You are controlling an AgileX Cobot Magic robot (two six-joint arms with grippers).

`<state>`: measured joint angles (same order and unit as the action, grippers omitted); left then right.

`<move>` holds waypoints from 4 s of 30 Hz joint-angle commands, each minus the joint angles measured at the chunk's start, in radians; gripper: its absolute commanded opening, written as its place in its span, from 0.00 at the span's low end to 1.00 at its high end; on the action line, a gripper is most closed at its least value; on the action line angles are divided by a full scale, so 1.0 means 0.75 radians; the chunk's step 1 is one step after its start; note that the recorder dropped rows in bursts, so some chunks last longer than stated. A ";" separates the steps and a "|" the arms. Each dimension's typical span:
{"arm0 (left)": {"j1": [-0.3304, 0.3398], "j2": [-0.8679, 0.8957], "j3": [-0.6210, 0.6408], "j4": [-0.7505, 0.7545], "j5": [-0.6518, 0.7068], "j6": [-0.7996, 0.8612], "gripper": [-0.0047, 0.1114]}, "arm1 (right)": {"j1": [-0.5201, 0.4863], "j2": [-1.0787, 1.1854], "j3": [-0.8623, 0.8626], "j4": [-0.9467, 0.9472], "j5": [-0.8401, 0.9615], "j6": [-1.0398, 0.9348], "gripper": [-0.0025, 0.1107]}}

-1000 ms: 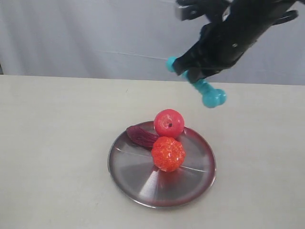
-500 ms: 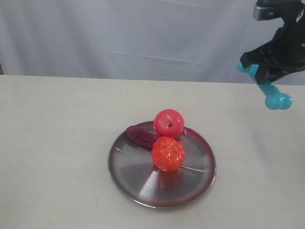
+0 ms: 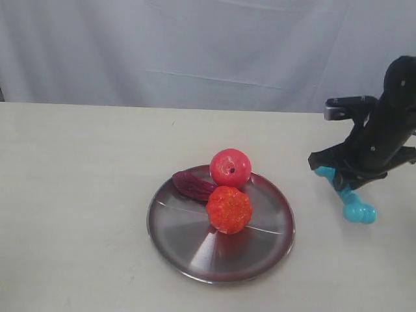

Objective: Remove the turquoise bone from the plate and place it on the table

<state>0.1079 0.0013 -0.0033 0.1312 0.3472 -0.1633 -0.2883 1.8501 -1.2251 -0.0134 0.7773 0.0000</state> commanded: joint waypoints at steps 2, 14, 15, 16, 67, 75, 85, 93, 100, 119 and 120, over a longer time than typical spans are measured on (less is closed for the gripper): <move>-0.009 -0.002 0.004 0.000 -0.001 -0.002 0.04 | -0.008 0.066 0.058 0.007 -0.130 0.040 0.02; -0.009 -0.002 0.004 0.000 -0.001 -0.002 0.04 | 0.002 0.100 0.086 -0.014 -0.149 0.049 0.02; -0.009 -0.002 0.004 0.000 -0.001 -0.002 0.04 | 0.002 0.099 0.086 -0.015 -0.146 0.049 0.02; -0.009 -0.002 0.004 0.000 -0.001 -0.002 0.04 | 0.002 0.099 0.086 -0.017 -0.142 0.043 0.02; -0.009 -0.002 0.004 0.000 -0.001 0.003 0.04 | 0.125 -0.759 0.125 0.018 -0.083 0.075 0.03; -0.009 -0.002 0.004 0.000 -0.001 -0.003 0.04 | 0.125 -1.320 0.309 0.060 -0.171 0.037 0.03; -0.009 -0.002 0.004 0.000 -0.001 -0.003 0.04 | 0.125 -2.238 0.686 0.300 -0.194 0.040 0.03; -0.009 -0.002 0.004 0.000 -0.001 -0.003 0.04 | 0.128 -2.448 0.834 0.295 -0.110 -0.093 0.03; -0.009 -0.002 0.004 0.000 -0.001 -0.001 0.04 | 0.128 -2.448 0.844 0.196 -0.087 -0.100 0.03; -0.009 -0.002 0.004 0.000 -0.001 -0.001 0.04 | 0.128 -2.445 0.999 0.006 -0.459 -0.091 0.03; -0.009 -0.002 0.004 0.000 -0.001 -0.001 0.04 | 0.128 -2.445 1.036 -0.002 -0.508 -0.091 0.03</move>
<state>0.1079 0.0013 -0.0033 0.1312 0.3472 -0.1633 -0.1966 0.0194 -0.5179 -0.0089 0.5027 -0.0656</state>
